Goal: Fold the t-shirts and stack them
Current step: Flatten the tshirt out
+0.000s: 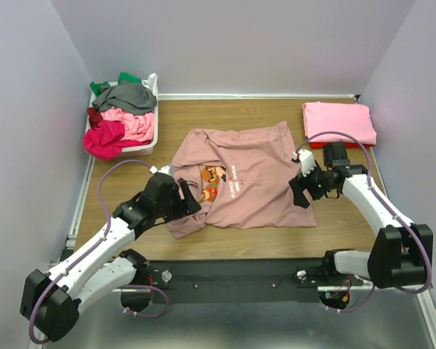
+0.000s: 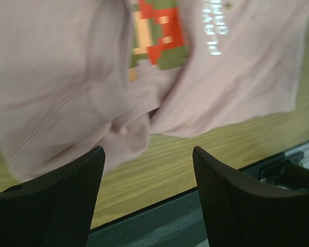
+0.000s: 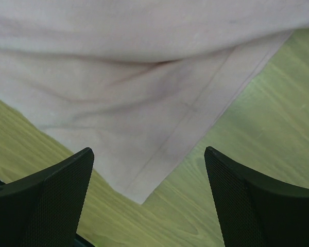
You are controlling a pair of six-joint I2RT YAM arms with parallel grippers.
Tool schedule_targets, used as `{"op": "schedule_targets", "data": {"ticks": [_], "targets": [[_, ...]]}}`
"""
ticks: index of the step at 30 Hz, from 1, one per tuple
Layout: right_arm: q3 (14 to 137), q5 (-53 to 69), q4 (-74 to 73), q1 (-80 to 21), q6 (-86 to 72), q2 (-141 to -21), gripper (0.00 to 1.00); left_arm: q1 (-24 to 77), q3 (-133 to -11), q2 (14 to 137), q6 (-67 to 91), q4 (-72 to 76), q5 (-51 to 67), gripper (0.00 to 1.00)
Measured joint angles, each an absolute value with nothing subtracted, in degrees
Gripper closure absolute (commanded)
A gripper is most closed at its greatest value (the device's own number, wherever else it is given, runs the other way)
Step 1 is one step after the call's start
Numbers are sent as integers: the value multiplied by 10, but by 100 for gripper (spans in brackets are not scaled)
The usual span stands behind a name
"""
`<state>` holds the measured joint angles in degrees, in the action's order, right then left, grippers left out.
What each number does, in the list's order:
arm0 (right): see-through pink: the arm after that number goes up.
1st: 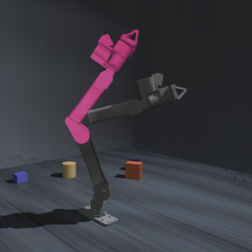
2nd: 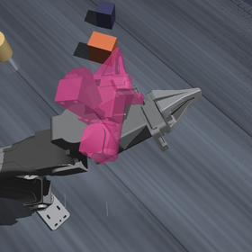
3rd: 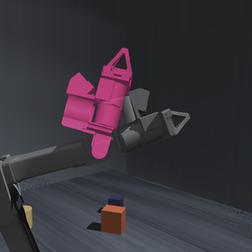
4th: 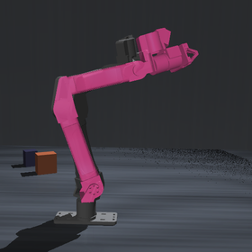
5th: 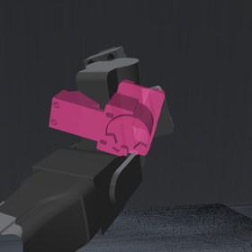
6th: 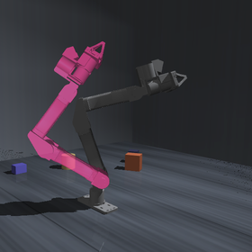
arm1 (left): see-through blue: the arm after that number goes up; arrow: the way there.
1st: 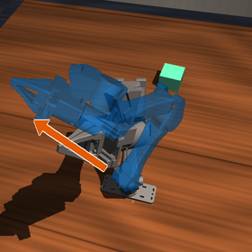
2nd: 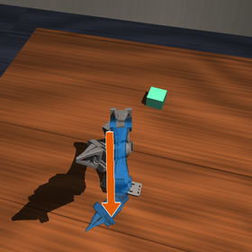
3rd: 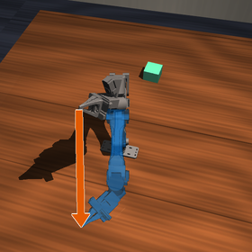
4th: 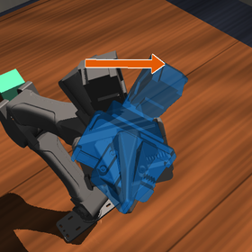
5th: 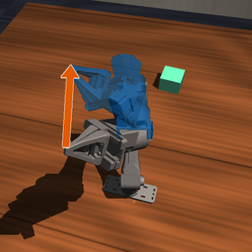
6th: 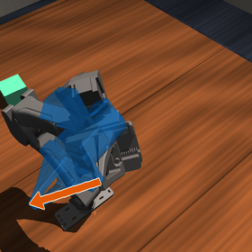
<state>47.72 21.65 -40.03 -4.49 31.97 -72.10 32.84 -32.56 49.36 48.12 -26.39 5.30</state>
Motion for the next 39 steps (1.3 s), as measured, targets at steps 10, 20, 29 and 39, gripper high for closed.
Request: {"op": "schedule_targets", "data": {"ticks": [10,20,29,39], "targets": [[462,216,-420,-45,335,-730,6,333,-341,513,530,-389,-16,23],[462,216,-421,-45,339,-744,6,342,-387,642,499,-418,-15,35],[462,199,-422,-45,346,-744,6,343,-385,679,463,-397,3,58],[463,198,-422,-45,346,-754,6,343,-365,684,429,-373,55,100]]}}
